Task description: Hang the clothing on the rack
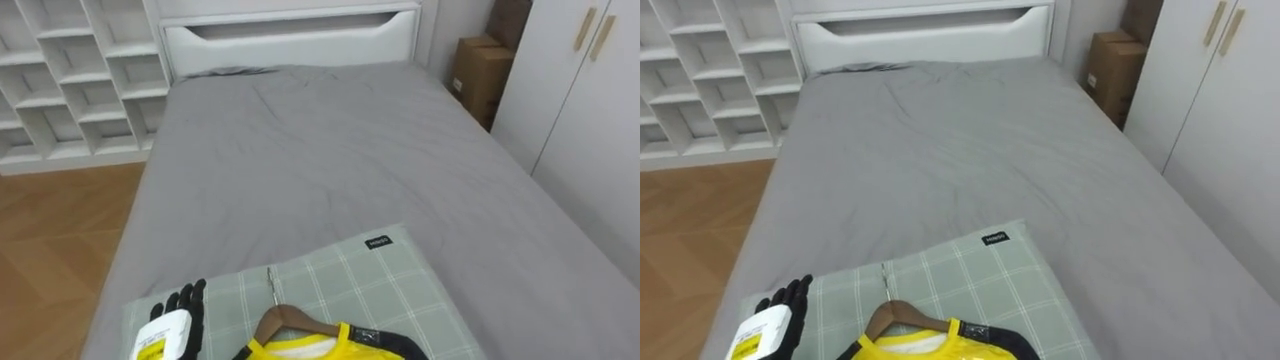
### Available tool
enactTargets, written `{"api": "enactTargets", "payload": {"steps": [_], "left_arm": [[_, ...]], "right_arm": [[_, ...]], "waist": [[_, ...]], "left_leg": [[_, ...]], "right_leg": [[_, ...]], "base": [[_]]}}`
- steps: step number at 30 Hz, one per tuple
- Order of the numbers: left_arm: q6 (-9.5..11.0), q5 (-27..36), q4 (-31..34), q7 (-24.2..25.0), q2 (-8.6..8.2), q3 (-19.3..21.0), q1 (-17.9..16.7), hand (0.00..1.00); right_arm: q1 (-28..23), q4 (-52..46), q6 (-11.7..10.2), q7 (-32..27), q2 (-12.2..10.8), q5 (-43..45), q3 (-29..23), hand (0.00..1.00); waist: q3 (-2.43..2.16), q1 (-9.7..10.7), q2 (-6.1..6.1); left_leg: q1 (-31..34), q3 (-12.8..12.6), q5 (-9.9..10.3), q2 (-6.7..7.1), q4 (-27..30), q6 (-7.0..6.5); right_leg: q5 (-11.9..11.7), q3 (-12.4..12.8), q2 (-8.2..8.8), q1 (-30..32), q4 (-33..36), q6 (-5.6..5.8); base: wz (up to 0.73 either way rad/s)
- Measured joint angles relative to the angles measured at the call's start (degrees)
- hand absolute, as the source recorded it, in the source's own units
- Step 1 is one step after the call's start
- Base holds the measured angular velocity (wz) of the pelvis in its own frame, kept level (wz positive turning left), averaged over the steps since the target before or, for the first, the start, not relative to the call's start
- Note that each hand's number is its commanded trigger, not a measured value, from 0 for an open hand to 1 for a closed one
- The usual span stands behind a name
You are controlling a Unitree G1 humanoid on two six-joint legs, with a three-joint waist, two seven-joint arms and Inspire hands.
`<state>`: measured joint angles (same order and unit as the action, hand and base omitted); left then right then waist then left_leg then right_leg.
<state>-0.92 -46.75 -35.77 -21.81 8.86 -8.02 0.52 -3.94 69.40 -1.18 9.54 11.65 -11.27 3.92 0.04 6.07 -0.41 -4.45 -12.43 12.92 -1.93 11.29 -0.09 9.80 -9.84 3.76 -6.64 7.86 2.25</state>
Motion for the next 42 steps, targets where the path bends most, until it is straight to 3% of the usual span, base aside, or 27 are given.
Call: {"api": "enactTargets", "payload": {"steps": [6,21,24,26,31,37,42], "left_arm": [[0.21,4.73,-2.1,-0.09,-0.45,0.02,0.65,0.0],[2.61,9.14,-17.17,-0.58,-0.59,-0.04,12.52,0.0],[3.04,9.1,-17.99,-0.58,-0.42,-0.02,14.5,0.0],[3.4,9.17,-20.61,-0.55,-0.35,-0.07,16.77,0.0],[3.86,11.23,-24.37,-0.51,-0.27,-0.06,19.74,0.0],[4.69,16.25,-28.61,-0.54,1.28,-0.05,22.05,0.0],[4.7,17.95,-29.92,-0.55,1.29,-0.05,23.15,0.0]], "right_arm": [[0.21,-0.05,-0.1,-0.98,-0.11,-0.8,0.55,0.0],[7.48,5.45,-0.52,-4.01,-0.49,0.11,7.4,0.0],[9.31,6.18,-0.53,-4.42,-0.93,0.35,9.02,0.0],[10.67,6.55,-0.47,-4.62,-1.48,0.7,10.0,0.0],[11.98,6.92,-0.06,-5.55,-1.83,0.3,11.68,0.0],[13.98,8.64,0.01,-6.01,-2.3,0.37,12.84,0.0],[14.72,9.19,0.05,-5.74,-2.31,0.33,12.89,0.0]], "waist": [[0.03,0.07,-0.06],[0.53,-0.06,0.53],[0.76,-0.08,1.08],[1.17,-0.05,1.72],[1.29,-0.25,2.16],[1.34,-0.16,2.24],[1.89,-0.11,2.63]], "left_leg": [[1.26,-0.04,-0.03,-0.32,0.42,0.02],[9.04,-0.02,-0.86,-0.41,2.11,-0.39],[11.34,0.09,-1.57,-0.4,2.22,-0.5],[12.36,0.09,-1.86,-0.43,2.18,-0.46],[14.29,0.11,-1.89,-0.43,2.26,-0.48],[15.8,0.14,-1.95,-0.44,2.27,-0.47],[17.06,0.28,-2.19,-0.44,2.3,-0.47]], "right_leg": [[0.0,0.27,-0.16,1.13,0.78,-0.01],[-0.56,0.39,0.0,8.79,2.04,-0.43],[-0.86,0.27,0.06,11.04,2.26,-0.6],[-0.89,0.25,0.07,12.38,2.76,-0.64],[-0.92,0.28,0.09,14.4,2.97,-0.68],[-0.93,0.36,0.08,16.01,3.01,-0.7],[-0.93,0.28,0.08,17.25,3.02,-0.7]], "base": [[0.0],[0.0],[0.0],[0.0],[0.0],[-0.01],[0.0]]}}
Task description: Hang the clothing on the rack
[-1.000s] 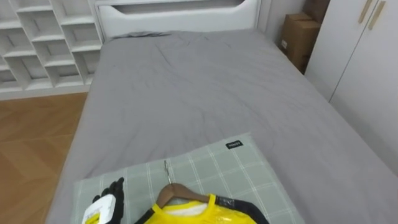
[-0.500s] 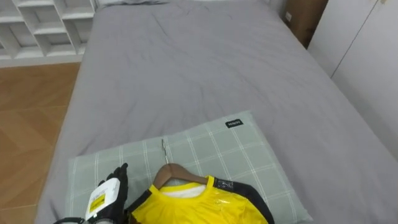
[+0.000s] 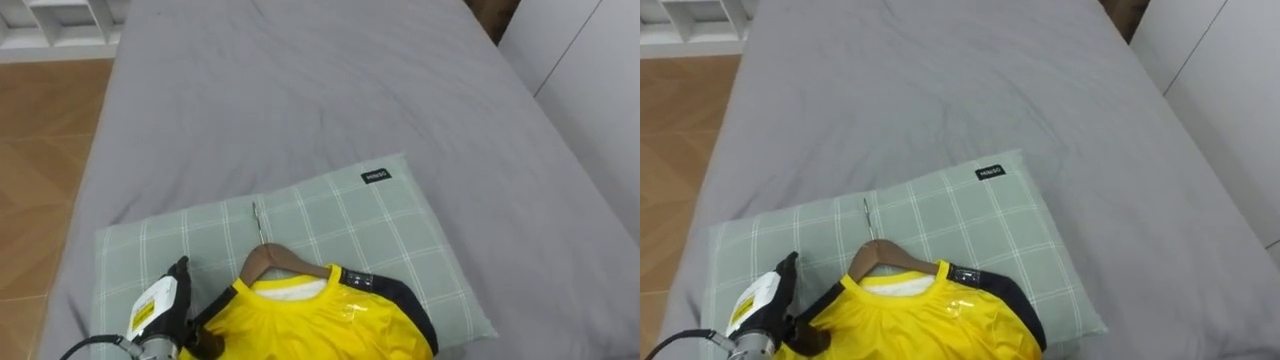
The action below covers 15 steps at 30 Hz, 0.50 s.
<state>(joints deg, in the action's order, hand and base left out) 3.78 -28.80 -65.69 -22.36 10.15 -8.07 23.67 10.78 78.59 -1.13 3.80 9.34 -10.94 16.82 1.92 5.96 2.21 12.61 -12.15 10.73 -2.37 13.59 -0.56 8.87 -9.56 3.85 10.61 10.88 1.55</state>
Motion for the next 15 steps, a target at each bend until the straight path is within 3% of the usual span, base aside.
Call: {"api": "enactTargets", "payload": {"steps": [2,8,15], "left_arm": [[0.0,0.04,-0.62,-0.06,-0.09,-0.11,0.71,0.0],[0.0,1.23,-0.89,-0.73,-0.25,-0.02,2.06,0.0],[0.01,1.71,-0.91,-0.73,-0.77,-0.14,2.09,0.0]], "right_arm": [[0.75,0.71,0.15,0.03,-0.01,-0.15,0.55,0.0],[3.76,1.44,1.26,-0.12,-0.69,-0.04,1.04,0.0],[4.83,1.45,1.24,-0.13,-0.88,-0.08,1.14,0.0]], "waist": [[0.43,0.05,0.05],[0.9,0.09,-0.18],[0.9,0.05,-0.16]], "left_leg": [[0.17,0.09,-0.09,0.0,0.01,0.05],[1.83,0.71,-0.62,0.02,-0.02,0.03],[1.82,0.88,-0.62,0.02,-0.02,0.03]], "right_leg": [[0.0,-0.05,0.02,0.1,0.02,0.0],[0.02,-0.49,0.16,2.52,1.88,-0.01],[0.02,-0.73,0.18,2.35,1.88,0.0]], "base": [[0.0],[0.03],[0.0]]}}
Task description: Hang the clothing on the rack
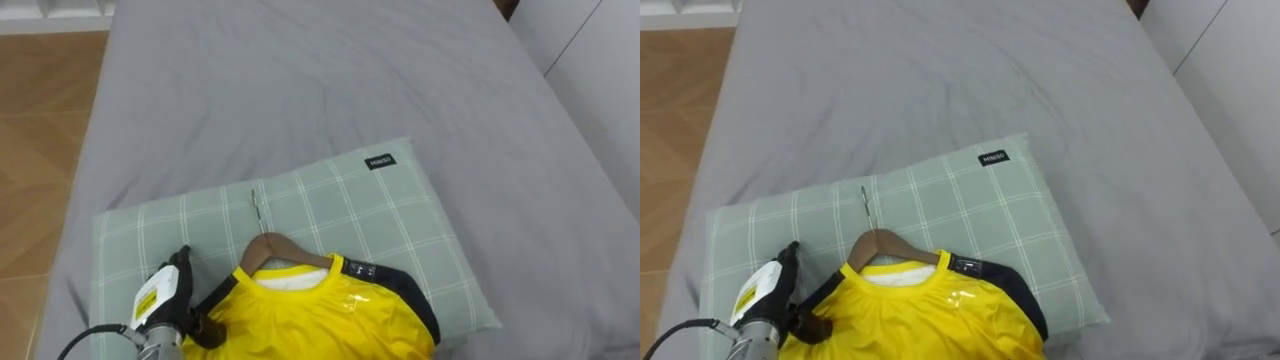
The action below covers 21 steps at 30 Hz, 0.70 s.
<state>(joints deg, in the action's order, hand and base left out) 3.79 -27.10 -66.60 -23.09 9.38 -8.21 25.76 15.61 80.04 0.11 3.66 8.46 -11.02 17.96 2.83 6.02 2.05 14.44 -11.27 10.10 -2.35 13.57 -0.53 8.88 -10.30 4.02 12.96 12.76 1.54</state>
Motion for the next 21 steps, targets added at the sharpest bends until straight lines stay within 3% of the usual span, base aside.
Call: {"api": "enactTargets", "payload": {"steps": [7,13,17,21], "left_arm": [[0.46,-0.31,-0.03,-0.47,-0.11,-1.6,-0.42,0.0],[0.37,-6.72,0.19,-0.56,-1.46,-2.54,-0.78,0.0],[0.34,-12.33,1.03,-2.21,-1.87,-7.59,-0.79,0.0],[0.36,-13.84,1.38,-4.31,-2.3,-11.6,-0.6,0.0]], "right_arm": [[0.0,-0.25,-0.07,0.28,0.07,0.09,0.43,0.0],[0.14,-0.14,-0.09,1.29,0.06,-0.45,1.06,0.0],[0.19,0.04,-0.14,2.06,0.09,-2.31,2.49,0.0],[0.16,0.03,-0.16,2.13,0.21,-4.17,4.3,0.0]], "waist": [[0.05,0.05,0.1],[0.02,-0.21,0.12],[0.0,0.12,0.11],[0.0,0.38,0.1]], "left_leg": [[0.04,0.3,0.0,0.02,0.0,0.0],[0.31,0.57,-0.11,0.22,0.05,-0.15],[0.23,0.69,-0.72,0.53,0.02,-0.37],[0.4,0.82,-1.12,0.96,0.0,-0.61]], "right_leg": [[0.0,-0.36,0.05,-0.01,0.19,0.0],[0.0,-0.59,0.22,0.02,0.19,0.0],[0.0,-0.85,0.58,0.06,0.78,0.0],[0.01,-0.85,1.02,0.09,0.8,0.01]], "base": [[0.01],[0.03],[0.03],[0.04]]}}
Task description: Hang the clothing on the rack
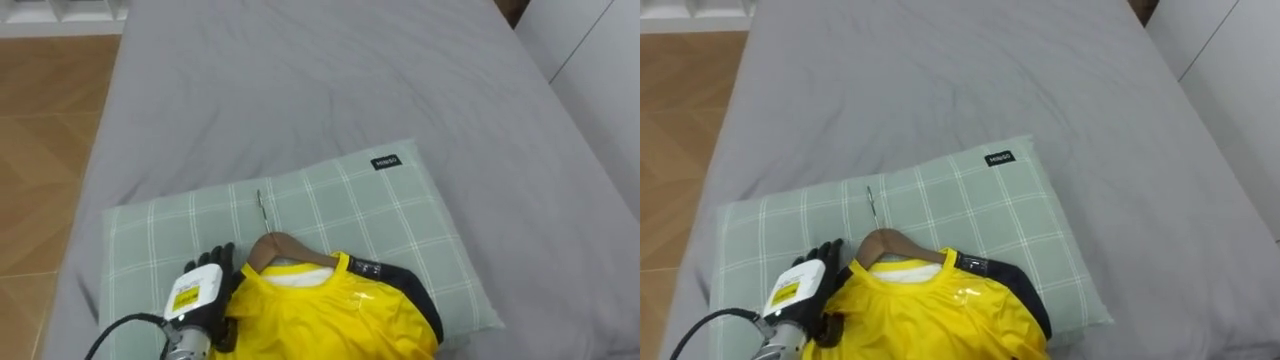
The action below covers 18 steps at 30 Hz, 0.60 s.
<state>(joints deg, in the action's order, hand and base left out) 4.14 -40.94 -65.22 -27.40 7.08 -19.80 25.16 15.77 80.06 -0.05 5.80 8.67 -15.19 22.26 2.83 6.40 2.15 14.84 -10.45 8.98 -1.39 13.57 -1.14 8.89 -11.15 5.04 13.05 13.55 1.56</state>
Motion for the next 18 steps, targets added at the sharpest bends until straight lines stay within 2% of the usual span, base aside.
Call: {"api": "enactTargets", "payload": {"steps": [5,9,15,18], "left_arm": [[0.0,-0.1,-0.82,-0.72,0.0,-0.49,-0.87,0.0],[0.0,-0.07,-1.33,-1.16,-0.38,-0.51,-3.0,0.0],[-0.1,-0.08,-1.54,-1.16,-1.07,-0.52,-5.89,0.0],[-0.12,-0.07,-1.65,-1.18,-1.15,-0.48,-6.62,0.0]], "right_arm": [[-0.69,-0.18,0.1,0.63,-0.14,0.0,0.88,0.0],[-1.26,-0.27,0.12,0.67,-0.16,-0.14,1.13,0.0],[-1.31,-0.27,0.14,0.58,-0.49,2.11,1.14,0.0],[-1.4,-0.23,0.15,0.41,-0.49,2.02,1.21,0.0]], "waist": [[-0.02,-0.33,0.01],[-0.19,-0.46,0.25],[-0.97,-0.6,1.33],[-1.1,-0.9,1.52]], "left_leg": [[-0.2,-0.12,-0.06,0.0,0.0,-0.1],[-0.48,-0.29,-0.18,0.0,-0.04,-0.13],[-0.61,-0.16,-0.29,-0.01,0.08,-0.17],[-0.66,-0.12,-0.3,-0.03,0.13,-0.17]], "right_leg": [[-0.01,0.19,-0.02,0.02,0.12,-0.02],[-0.03,0.24,0.0,0.0,0.51,-0.05],[-0.04,0.39,0.01,-0.01,0.84,-0.07],[-0.15,0.37,0.0,-0.1,0.84,-0.22]], "base": [[0.0],[0.0],[0.0],[0.0]]}}
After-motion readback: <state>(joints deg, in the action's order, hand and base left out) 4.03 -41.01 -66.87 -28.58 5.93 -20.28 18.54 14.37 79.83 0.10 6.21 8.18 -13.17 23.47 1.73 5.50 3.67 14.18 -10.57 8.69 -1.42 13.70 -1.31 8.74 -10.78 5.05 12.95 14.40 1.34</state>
